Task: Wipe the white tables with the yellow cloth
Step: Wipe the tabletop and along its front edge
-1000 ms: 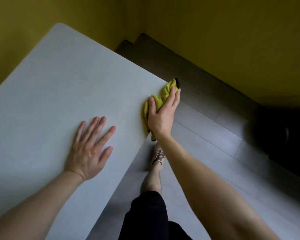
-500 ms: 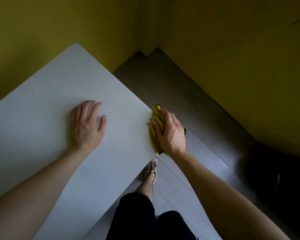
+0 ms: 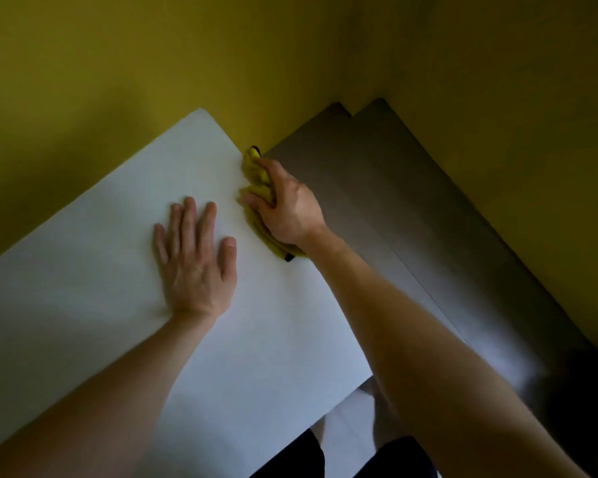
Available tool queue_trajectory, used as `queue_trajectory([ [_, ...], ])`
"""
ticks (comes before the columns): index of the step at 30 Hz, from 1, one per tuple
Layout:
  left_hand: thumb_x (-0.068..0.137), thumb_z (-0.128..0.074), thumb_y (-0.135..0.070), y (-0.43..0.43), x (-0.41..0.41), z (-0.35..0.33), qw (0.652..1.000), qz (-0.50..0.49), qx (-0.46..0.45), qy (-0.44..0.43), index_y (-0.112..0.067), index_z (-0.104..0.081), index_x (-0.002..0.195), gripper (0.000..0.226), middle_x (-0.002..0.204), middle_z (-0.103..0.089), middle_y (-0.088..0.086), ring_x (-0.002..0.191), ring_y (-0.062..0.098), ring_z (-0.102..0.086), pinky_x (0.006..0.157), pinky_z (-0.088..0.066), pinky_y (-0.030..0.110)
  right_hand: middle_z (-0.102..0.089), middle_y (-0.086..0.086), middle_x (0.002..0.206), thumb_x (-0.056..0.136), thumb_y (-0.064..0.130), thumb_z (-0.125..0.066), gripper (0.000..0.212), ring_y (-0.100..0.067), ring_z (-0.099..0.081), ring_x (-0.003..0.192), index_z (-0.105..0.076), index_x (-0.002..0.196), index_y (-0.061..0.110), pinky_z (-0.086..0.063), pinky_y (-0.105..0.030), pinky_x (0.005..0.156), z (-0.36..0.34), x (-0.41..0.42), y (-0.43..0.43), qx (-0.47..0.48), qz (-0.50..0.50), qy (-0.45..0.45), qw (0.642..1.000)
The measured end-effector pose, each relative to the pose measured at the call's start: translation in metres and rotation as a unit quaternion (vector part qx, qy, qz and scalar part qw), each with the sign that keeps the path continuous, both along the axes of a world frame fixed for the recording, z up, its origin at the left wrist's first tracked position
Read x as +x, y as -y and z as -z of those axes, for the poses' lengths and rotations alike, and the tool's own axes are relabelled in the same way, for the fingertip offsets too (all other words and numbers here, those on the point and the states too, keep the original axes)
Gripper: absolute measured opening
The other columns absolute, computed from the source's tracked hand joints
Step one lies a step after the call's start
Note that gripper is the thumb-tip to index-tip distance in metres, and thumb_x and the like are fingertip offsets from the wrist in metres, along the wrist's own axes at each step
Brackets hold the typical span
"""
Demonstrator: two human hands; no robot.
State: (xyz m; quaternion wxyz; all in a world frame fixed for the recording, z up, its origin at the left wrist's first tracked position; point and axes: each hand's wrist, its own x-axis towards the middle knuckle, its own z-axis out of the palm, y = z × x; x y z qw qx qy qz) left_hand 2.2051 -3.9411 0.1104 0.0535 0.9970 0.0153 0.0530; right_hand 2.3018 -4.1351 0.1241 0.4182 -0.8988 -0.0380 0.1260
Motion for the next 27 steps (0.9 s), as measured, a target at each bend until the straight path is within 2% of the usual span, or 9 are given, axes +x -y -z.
queue_trajectory([
  [3,0.112,-0.037,-0.05,0.0,-0.002,-0.003,1.0,0.001,-0.001,-0.006,-0.02,-0.035,0.169,0.065,0.179,-0.024,0.01,0.168,0.028,-0.016,0.131,-0.019,0.062,-0.065,0.002,0.137,0.106,0.051,-0.064,0.066,-0.023,-0.064,0.116,-0.038,0.163,0.032,-0.046,-0.031,0.088,-0.005,-0.055,0.033,0.023,-0.008,-0.013,1.0],
  [7,0.112,-0.037,-0.048,0.005,-0.001,-0.006,1.0,-0.004,0.0,-0.011,-0.017,-0.035,0.169,0.066,0.179,-0.023,0.012,0.168,0.029,-0.015,0.13,-0.019,0.064,-0.063,0.011,0.142,0.106,0.058,-0.059,0.069,-0.015,-0.066,0.114,-0.03,0.165,0.038,-0.057,-0.043,0.095,-0.014,-0.133,0.089,0.045,-0.034,-0.042,0.998],
  [10,0.111,-0.039,-0.047,0.005,-0.002,-0.007,1.0,-0.004,0.002,-0.015,-0.016,-0.036,0.169,0.066,0.179,-0.024,0.013,0.168,0.03,-0.016,0.13,-0.02,0.065,-0.064,0.003,0.144,0.107,0.054,-0.061,0.072,-0.019,-0.067,0.113,-0.027,0.168,0.033,-0.056,-0.042,0.096,-0.011,-0.102,0.076,0.049,-0.063,-0.061,0.995],
  [13,0.109,-0.043,-0.044,0.002,-0.002,-0.005,1.0,0.001,-0.002,-0.008,-0.016,-0.04,0.168,0.065,0.179,-0.025,0.012,0.167,0.03,-0.02,0.129,-0.023,0.066,-0.065,-0.008,0.146,0.106,0.048,-0.064,0.076,-0.032,-0.065,0.124,-0.028,0.17,0.027,-0.051,-0.038,0.096,0.007,0.001,0.015,0.06,-0.073,-0.037,0.995],
  [17,0.107,-0.043,-0.045,-0.001,0.0,-0.005,1.0,0.006,-0.004,-0.015,-0.017,-0.039,0.168,0.067,0.179,-0.024,0.012,0.167,0.032,-0.021,0.128,-0.023,0.067,-0.046,-0.005,0.167,0.105,0.039,-0.07,0.079,-0.024,-0.049,0.148,-0.029,0.17,0.021,-0.044,-0.03,0.109,0.011,0.093,-0.049,0.109,-0.077,-0.03,0.991],
  [19,0.106,-0.042,-0.047,-0.001,0.0,-0.006,1.0,0.007,-0.006,-0.022,-0.016,-0.039,0.168,0.068,0.179,-0.024,0.012,0.166,0.033,-0.021,0.128,-0.023,0.068,-0.046,-0.004,0.167,0.104,0.036,-0.071,0.078,-0.022,-0.049,0.148,-0.032,0.169,0.02,-0.043,-0.027,0.111,0.011,0.073,-0.036,0.126,-0.068,-0.024,0.989],
  [23,0.106,-0.039,-0.047,0.002,0.0,-0.009,1.0,0.004,-0.007,-0.025,-0.014,-0.041,0.166,0.068,0.178,-0.025,0.014,0.166,0.034,-0.022,0.126,-0.024,0.069,-0.034,0.01,0.174,0.104,0.037,-0.07,0.083,-0.002,-0.042,0.148,-0.021,0.171,0.031,-0.028,-0.004,0.113,-0.001,-0.046,0.046,0.135,-0.098,-0.05,0.985],
  [25,0.107,-0.037,-0.046,0.005,0.002,-0.011,1.0,0.006,-0.004,-0.029,-0.013,-0.041,0.166,0.068,0.178,-0.024,0.016,0.166,0.036,-0.021,0.126,-0.024,0.07,-0.02,0.017,0.178,0.104,0.044,-0.066,0.088,-0.004,-0.033,0.157,-0.012,0.172,0.037,-0.031,-0.015,0.122,-0.007,-0.081,0.072,0.133,-0.131,-0.076,0.979],
  [27,0.107,-0.037,-0.046,0.006,0.002,-0.011,0.999,0.005,0.001,-0.037,-0.012,-0.04,0.167,0.069,0.178,-0.023,0.017,0.166,0.037,-0.021,0.126,-0.023,0.071,-0.012,0.016,0.18,0.102,0.046,-0.067,0.093,-0.012,-0.031,0.161,-0.007,0.173,0.036,-0.035,-0.027,0.125,-0.008,-0.064,0.063,0.117,-0.156,-0.087,0.977],
])
